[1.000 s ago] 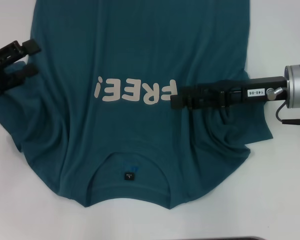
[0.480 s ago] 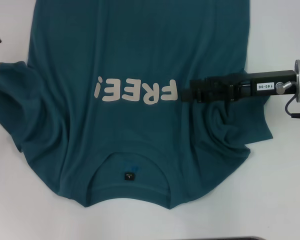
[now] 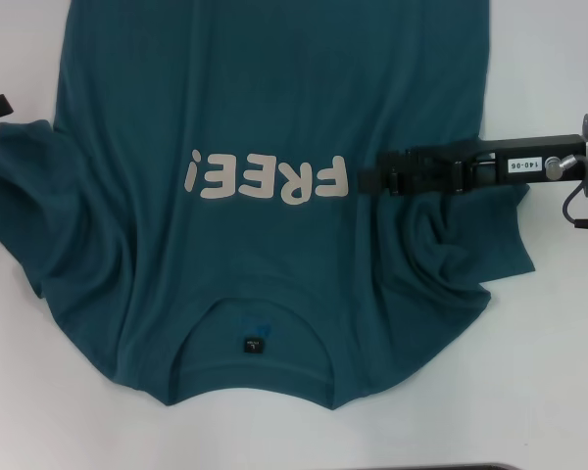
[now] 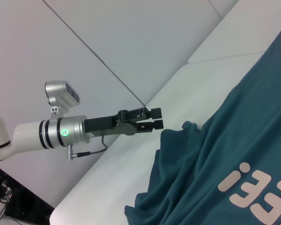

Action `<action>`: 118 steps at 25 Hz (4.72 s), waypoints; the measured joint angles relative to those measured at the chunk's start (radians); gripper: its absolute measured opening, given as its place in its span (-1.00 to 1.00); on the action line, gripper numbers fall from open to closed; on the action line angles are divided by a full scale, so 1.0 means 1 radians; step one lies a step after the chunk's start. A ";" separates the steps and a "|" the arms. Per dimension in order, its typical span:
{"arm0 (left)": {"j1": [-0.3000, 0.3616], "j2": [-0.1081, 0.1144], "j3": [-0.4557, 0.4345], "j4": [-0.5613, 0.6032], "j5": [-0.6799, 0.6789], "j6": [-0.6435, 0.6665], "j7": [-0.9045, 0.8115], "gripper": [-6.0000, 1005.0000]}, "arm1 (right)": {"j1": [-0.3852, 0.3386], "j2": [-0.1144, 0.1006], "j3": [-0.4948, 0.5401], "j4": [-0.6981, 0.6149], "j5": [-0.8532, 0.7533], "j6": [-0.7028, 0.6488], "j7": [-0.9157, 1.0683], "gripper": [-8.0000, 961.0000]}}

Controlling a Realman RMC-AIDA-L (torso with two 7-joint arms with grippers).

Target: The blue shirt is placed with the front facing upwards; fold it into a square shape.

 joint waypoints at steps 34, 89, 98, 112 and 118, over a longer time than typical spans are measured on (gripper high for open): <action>-0.005 -0.003 0.083 0.031 0.046 -0.029 0.000 0.80 | -0.005 -0.001 0.014 0.000 -0.002 0.001 0.004 0.93; -0.048 0.010 0.139 0.014 0.132 -0.076 -0.082 -0.38 | -0.024 -0.007 0.017 0.009 0.000 0.003 0.004 0.90; -0.002 -0.012 0.133 -0.123 0.122 0.054 -0.159 -0.86 | -0.025 -0.010 0.017 0.009 0.000 0.003 0.017 0.90; 0.006 -0.097 0.144 -0.280 0.128 0.197 -0.347 -0.92 | -0.029 -0.010 0.017 0.009 -0.005 0.006 0.018 0.89; -0.006 -0.106 0.146 -0.313 0.126 0.233 -0.387 -0.92 | -0.031 -0.010 0.017 0.009 -0.004 0.006 0.018 0.89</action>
